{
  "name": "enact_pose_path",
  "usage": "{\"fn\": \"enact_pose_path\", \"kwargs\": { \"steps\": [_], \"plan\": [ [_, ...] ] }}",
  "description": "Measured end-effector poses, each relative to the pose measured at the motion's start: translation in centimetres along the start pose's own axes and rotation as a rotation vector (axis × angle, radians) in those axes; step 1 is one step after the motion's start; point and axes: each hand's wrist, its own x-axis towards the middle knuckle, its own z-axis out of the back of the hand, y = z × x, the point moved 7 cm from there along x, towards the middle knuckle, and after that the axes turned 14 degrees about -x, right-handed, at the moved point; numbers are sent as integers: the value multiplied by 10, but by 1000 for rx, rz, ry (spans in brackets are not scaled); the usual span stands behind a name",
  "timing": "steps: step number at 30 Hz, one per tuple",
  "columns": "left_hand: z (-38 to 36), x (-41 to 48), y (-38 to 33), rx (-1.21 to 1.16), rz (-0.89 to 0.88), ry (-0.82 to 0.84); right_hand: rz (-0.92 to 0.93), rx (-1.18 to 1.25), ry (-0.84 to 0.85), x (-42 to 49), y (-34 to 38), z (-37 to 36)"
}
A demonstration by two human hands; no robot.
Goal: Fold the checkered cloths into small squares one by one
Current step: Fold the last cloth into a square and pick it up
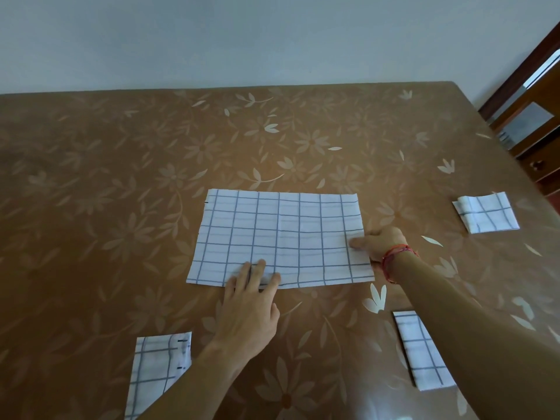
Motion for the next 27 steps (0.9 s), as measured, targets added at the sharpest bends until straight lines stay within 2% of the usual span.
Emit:
{"fn": "enact_pose_path", "kwargs": {
  "steps": [6, 13, 18, 20, 22, 24, 27],
  "plan": [
    [2, 3, 0, 30, 45, 9, -77, 130, 74, -13, -16, -3],
    [-1, 13, -38, -27, 33, -8, -123, 469, 158, -20, -22, -15],
    [-9, 16, -47, -30, 142, 32, -91, 597, 389, -42, -17, -27],
    [-11, 15, -44, -60, 146, 52, -22, 693, 550, -55, -7, -28],
    [-9, 14, -42, -85, 119, 70, 39, 760, 640, -64, -3, -24],
    [-6, 12, -39, -124, 67, 98, 97, 765, 587, -61, -6, -20],
    [-1, 8, -34, -266, -45, 144, 210, 630, 317, -51, -15, -8]
  ]
}}
